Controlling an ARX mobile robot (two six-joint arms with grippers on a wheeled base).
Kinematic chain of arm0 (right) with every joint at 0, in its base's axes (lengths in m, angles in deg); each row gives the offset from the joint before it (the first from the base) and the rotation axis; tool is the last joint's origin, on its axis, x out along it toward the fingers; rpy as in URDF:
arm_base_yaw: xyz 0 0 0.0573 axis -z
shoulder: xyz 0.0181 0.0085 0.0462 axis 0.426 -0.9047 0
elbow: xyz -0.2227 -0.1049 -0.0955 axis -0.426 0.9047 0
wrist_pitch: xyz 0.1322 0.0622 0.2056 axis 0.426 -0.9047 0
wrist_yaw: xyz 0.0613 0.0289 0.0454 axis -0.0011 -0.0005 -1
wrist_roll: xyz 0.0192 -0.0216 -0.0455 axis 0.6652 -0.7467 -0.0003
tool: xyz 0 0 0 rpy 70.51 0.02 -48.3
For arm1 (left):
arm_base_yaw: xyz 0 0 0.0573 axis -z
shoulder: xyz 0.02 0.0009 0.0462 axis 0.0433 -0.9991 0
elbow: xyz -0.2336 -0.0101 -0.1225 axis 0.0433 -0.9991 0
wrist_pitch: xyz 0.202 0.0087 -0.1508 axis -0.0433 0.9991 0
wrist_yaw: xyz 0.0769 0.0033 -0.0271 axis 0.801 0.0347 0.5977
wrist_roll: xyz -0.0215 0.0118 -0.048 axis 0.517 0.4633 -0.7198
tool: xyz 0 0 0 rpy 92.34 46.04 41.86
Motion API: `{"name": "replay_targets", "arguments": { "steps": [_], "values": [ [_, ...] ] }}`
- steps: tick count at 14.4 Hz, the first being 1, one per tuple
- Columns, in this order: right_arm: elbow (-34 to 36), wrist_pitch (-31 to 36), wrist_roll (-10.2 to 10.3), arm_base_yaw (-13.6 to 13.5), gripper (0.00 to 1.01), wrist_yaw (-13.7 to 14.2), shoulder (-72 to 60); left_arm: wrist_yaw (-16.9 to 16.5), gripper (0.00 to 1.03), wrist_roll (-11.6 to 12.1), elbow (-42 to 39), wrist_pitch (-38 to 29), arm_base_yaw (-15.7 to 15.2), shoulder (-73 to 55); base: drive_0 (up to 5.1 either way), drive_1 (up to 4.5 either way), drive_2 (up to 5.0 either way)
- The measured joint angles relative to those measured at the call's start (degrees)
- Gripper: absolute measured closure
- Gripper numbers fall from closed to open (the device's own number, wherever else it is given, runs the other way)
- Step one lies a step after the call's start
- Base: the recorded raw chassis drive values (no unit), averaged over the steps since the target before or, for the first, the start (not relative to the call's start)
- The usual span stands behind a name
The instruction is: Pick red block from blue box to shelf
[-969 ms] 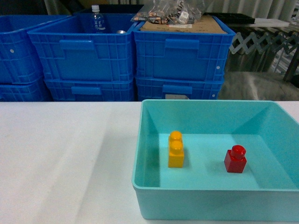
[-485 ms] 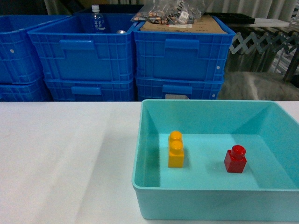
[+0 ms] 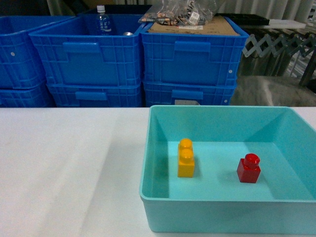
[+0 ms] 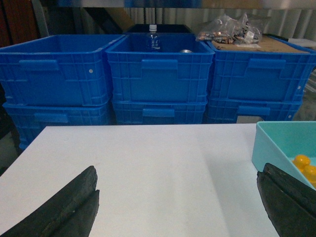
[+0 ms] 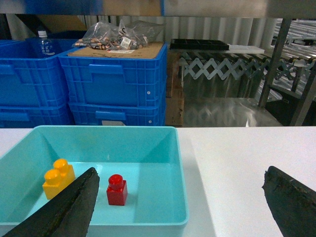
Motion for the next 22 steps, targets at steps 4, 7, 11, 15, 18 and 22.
{"name": "replay_targets", "arguments": {
  "steps": [4, 7, 11, 15, 18, 22],
  "values": [
    [-5.0, 0.0, -3.8, -0.1, 0.03, -5.0, -17.0, 0.0, 0.05, 0.0, 0.0, 0.0, 0.0, 0.0, 0.0, 0.0, 0.0],
    [-13.4, 11.0, -1.7, -2.3, 0.03, -7.3, -42.4, 0.0, 0.05, 0.0, 0.0, 0.0, 0.0, 0.0, 0.0, 0.0, 0.0],
    [-28.2, 15.1, 0.3, -9.4, 0.03, -4.0, -73.6, 0.0, 0.05, 0.0, 0.0, 0.0, 0.0, 0.0, 0.0, 0.0, 0.0],
    [-46.7, 14.5, 3.3, -11.3, 0.03, -0.1, -104.4, 0.0, 0.05, 0.0, 0.0, 0.0, 0.0, 0.0, 0.0, 0.0, 0.0],
    [-54.6, 13.0, 3.4, -11.2, 0.03, 1.8, -114.3, 0.0, 0.05, 0.0, 0.0, 0.0, 0.0, 0.0, 0.0, 0.0, 0.0],
    [-61.1, 9.9, 3.4, -11.3, 0.23, 3.1, -121.6, 0.0, 0.05, 0.0, 0.0, 0.0, 0.0, 0.0, 0.0, 0.0, 0.0]
  ]
}}
